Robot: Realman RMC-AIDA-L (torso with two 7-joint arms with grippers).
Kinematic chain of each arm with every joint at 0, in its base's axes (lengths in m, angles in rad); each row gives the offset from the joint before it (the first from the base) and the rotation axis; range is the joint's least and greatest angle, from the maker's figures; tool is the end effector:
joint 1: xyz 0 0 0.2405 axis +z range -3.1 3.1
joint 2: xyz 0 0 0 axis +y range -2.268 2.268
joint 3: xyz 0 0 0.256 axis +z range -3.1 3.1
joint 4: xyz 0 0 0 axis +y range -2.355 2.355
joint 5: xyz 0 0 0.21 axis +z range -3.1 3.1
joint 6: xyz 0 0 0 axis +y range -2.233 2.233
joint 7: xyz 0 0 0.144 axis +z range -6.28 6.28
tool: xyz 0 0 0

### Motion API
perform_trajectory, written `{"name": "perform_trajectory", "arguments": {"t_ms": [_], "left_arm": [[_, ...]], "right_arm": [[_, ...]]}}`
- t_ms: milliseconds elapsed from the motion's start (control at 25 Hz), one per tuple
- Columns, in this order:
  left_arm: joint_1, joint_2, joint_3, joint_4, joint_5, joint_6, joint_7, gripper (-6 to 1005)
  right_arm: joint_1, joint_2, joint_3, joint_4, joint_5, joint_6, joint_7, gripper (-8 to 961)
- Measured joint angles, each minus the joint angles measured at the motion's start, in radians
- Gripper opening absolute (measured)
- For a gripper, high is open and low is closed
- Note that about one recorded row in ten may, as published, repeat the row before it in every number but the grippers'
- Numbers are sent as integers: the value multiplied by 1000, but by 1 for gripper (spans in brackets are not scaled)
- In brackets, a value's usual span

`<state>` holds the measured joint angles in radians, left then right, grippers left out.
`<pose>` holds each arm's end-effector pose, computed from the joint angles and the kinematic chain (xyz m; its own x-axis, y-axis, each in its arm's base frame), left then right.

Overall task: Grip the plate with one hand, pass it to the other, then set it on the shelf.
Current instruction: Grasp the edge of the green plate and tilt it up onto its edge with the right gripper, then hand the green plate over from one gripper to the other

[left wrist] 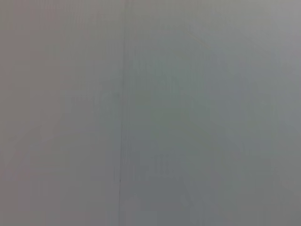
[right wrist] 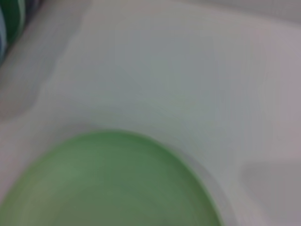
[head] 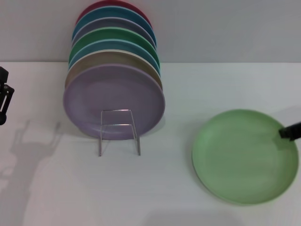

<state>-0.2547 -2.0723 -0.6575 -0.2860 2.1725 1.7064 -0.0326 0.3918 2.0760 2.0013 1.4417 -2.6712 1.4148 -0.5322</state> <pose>-0.2945 0.2557 0.0125 0.5917 -0.4691 0.6556 0.6781 -0.1503 -0.7195 0.2621 0.3479 0.0682 0.5557 -0.8215 -0.1279 -0.6908 -0.3707 -0.6208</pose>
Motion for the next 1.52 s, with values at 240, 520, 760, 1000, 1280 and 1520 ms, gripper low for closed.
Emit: {"name": "perform_trajectory", "arguments": {"t_ms": [240, 520, 760, 1000, 1280, 1520], "left_arm": [[-2, 0, 0, 0, 0, 1, 5, 813], [6, 1, 1, 1, 0, 2, 6, 814], [23, 0, 1, 1, 9, 26, 7, 814], [35, 1, 15, 1, 10, 67, 7, 813], [37, 1, 15, 1, 10, 73, 6, 813], [37, 2, 15, 2, 11, 75, 7, 814]], "right_arm": [[-77, 2, -8, 183, 68, -22, -34, 25], [-197, 3, -75, 368, 72, -156, -42, 20], [-301, 5, -181, 401, 60, -401, -52, 19], [-390, 8, -305, 338, 61, -735, -63, 20], [-437, 6, -466, 190, 61, -1123, -68, 21], [-478, 6, -603, 54, 59, -1490, -69, 21]]}}
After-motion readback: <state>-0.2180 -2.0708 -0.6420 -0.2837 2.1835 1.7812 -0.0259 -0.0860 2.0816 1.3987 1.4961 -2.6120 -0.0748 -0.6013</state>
